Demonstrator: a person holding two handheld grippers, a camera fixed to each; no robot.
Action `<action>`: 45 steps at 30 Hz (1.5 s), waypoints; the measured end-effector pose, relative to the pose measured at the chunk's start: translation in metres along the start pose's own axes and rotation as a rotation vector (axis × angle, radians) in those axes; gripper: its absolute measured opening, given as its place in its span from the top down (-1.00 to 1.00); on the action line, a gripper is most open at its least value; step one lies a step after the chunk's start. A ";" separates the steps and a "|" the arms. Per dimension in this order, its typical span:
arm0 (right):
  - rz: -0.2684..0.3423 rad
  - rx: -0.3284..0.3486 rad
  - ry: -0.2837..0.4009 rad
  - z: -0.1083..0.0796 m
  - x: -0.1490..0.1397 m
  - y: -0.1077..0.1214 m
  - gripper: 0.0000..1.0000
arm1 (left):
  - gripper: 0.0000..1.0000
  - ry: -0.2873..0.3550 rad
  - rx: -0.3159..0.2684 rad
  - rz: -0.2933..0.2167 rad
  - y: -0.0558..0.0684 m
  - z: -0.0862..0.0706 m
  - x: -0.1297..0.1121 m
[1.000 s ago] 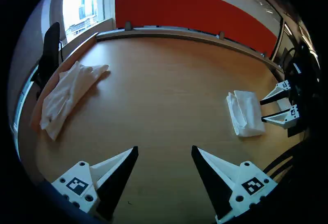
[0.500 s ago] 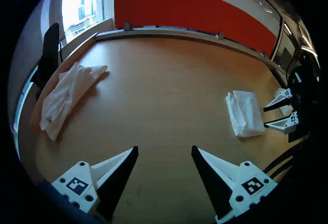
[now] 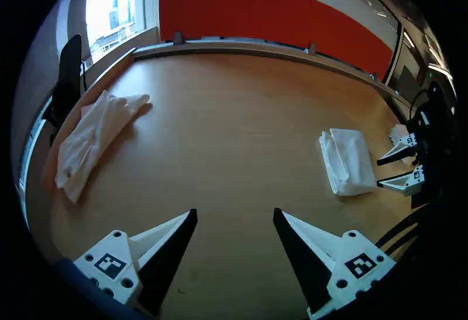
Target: Fold towel
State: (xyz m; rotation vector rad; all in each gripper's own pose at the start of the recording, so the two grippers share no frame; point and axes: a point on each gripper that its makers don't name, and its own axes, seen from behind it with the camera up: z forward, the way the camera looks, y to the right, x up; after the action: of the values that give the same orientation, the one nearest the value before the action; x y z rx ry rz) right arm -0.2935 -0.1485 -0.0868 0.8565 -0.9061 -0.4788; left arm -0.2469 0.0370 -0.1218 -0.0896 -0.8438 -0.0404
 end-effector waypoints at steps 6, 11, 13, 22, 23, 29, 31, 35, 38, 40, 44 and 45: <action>0.012 -0.009 -0.028 0.004 -0.018 -0.002 -0.40 | -0.93 0.000 -0.002 0.000 0.002 0.001 -0.001; 0.027 -0.016 -0.042 0.006 -0.028 -0.002 -0.37 | -0.93 -0.001 -0.001 -0.003 0.003 0.001 -0.001; 0.032 -0.018 -0.045 0.007 -0.031 -0.001 -0.35 | -0.93 -0.001 -0.002 -0.003 0.003 0.001 -0.002; 0.042 -0.030 -0.060 0.008 -0.041 0.000 -0.28 | -0.93 0.000 -0.001 -0.001 0.003 0.000 -0.002; 0.042 -0.031 -0.061 0.009 -0.041 0.000 -0.27 | -0.93 0.000 -0.001 -0.002 0.003 0.000 -0.002; 0.045 -0.037 -0.066 0.010 -0.044 0.001 -0.14 | -0.93 0.001 0.000 -0.002 0.002 0.000 0.000; 0.045 -0.041 -0.072 0.010 -0.046 0.001 -0.01 | -0.93 0.002 0.000 -0.001 0.002 0.000 0.000; 0.045 -0.043 -0.080 0.010 -0.049 0.000 0.28 | -0.93 0.002 0.000 -0.001 0.002 0.000 0.000; 0.055 -0.046 -0.079 0.011 -0.049 0.000 0.49 | -0.93 0.002 0.001 -0.001 0.002 0.000 0.000; 0.063 -0.049 -0.076 0.011 -0.049 0.000 0.57 | -0.93 0.002 0.000 -0.002 0.002 0.000 0.000; 0.077 -0.061 -0.069 0.011 -0.049 0.003 0.79 | -0.94 0.004 0.000 -0.001 0.003 0.000 0.000; 0.081 -0.064 -0.066 0.011 -0.048 0.004 0.84 | -0.93 0.004 0.000 -0.001 0.003 0.000 0.000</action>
State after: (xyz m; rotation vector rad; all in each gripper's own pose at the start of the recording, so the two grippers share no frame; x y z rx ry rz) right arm -0.3288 -0.1181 -0.1034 0.7467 -0.9778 -0.4653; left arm -0.2462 0.0398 -0.1218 -0.0889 -0.8401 -0.0413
